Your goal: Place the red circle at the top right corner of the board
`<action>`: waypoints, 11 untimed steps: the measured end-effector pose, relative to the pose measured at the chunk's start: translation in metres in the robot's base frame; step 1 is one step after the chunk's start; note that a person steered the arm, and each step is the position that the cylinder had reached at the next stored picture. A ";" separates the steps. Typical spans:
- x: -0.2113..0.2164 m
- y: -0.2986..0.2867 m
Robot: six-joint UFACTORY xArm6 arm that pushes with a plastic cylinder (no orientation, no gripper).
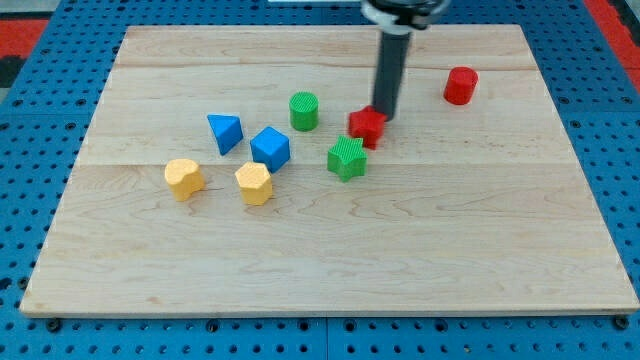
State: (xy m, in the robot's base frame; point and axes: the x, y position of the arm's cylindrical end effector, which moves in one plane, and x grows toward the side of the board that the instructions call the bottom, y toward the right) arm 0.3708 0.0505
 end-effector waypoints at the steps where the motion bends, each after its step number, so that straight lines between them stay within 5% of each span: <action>1: -0.008 0.025; 2: -0.008 0.078; 3: -0.052 0.128; 6: -0.055 0.189; 8: -0.092 0.167; 9: -0.077 0.191; 10: -0.109 0.229; 11: -0.127 0.158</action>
